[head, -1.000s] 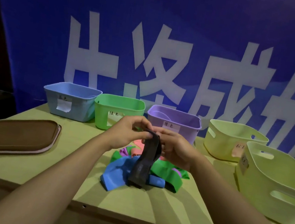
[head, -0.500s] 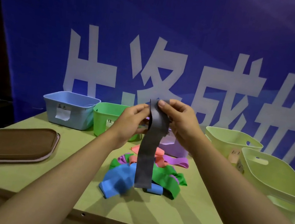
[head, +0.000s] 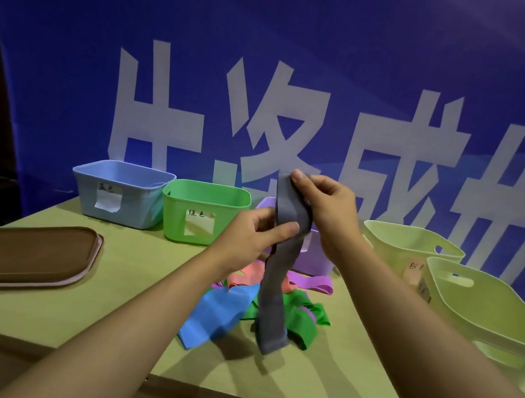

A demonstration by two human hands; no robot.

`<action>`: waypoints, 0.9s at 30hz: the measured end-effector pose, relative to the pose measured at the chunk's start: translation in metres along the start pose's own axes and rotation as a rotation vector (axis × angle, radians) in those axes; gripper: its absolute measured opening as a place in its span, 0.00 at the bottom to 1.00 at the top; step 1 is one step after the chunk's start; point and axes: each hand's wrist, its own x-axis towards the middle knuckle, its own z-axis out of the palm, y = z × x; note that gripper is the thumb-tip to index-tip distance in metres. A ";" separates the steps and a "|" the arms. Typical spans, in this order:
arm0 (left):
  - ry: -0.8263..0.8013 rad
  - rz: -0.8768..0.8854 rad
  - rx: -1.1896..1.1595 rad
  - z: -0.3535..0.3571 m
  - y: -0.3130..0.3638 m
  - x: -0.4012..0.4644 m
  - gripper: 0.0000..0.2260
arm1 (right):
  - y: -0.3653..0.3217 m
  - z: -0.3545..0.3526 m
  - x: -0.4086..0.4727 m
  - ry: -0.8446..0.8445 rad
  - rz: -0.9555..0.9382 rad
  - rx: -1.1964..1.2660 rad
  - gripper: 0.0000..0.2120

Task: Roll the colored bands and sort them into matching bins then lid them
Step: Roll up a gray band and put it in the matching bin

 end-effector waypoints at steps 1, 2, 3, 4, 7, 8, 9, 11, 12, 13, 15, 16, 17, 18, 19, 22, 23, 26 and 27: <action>0.017 0.028 0.024 0.002 -0.001 0.001 0.06 | 0.001 -0.001 0.000 0.000 0.004 -0.018 0.13; 0.035 0.055 0.032 0.003 0.001 0.002 0.05 | 0.002 -0.002 0.000 0.005 0.008 -0.031 0.14; 0.052 0.084 0.039 0.005 0.002 0.002 0.05 | 0.004 -0.002 0.001 0.015 0.016 -0.037 0.14; 0.067 0.099 0.044 0.005 0.003 0.002 0.06 | 0.004 -0.003 0.001 0.022 0.027 -0.039 0.15; 0.115 0.095 0.096 0.007 0.001 0.004 0.05 | 0.006 -0.002 0.001 0.026 0.075 -0.094 0.18; 0.135 0.092 0.122 0.006 -0.001 0.006 0.05 | 0.008 -0.001 0.001 0.033 0.085 -0.131 0.19; 0.155 0.093 0.154 0.007 -0.004 0.007 0.05 | 0.009 0.000 0.001 0.054 0.081 -0.167 0.19; 0.201 0.092 0.222 0.007 -0.007 0.010 0.04 | 0.013 0.001 0.000 0.136 0.023 -0.218 0.20; 0.229 0.091 0.268 0.008 -0.007 0.010 0.05 | 0.014 0.001 -0.001 0.173 -0.024 -0.241 0.20; 0.264 0.091 0.329 0.009 -0.007 0.009 0.06 | 0.015 0.003 -0.002 0.182 -0.062 -0.270 0.20; 0.331 0.111 0.455 0.011 -0.006 0.008 0.12 | 0.013 0.007 -0.006 0.113 -0.082 -0.356 0.20; 0.345 0.119 0.511 0.012 -0.007 0.008 0.14 | 0.012 0.010 -0.007 0.062 -0.064 -0.398 0.21; 0.347 0.118 0.556 0.013 -0.007 0.007 0.16 | 0.011 0.013 -0.008 0.022 -0.042 -0.428 0.22; 0.337 0.111 0.591 0.014 -0.006 0.007 0.17 | 0.011 0.015 -0.009 -0.003 -0.024 -0.445 0.23; 0.315 0.103 0.621 0.015 -0.007 0.006 0.17 | 0.010 0.016 -0.008 -0.014 -0.008 -0.446 0.24; 0.243 0.096 0.724 0.019 -0.001 0.000 0.18 | 0.009 0.018 -0.006 0.011 0.014 -0.411 0.25; 0.221 0.111 0.754 0.019 0.000 -0.002 0.19 | 0.009 0.017 -0.006 0.023 0.009 -0.399 0.24; 0.174 0.181 0.771 0.019 0.004 -0.005 0.27 | 0.009 0.015 -0.004 0.039 -0.022 -0.348 0.18; 0.169 0.193 0.762 0.018 0.004 -0.005 0.30 | 0.008 0.014 -0.003 0.047 -0.035 -0.333 0.15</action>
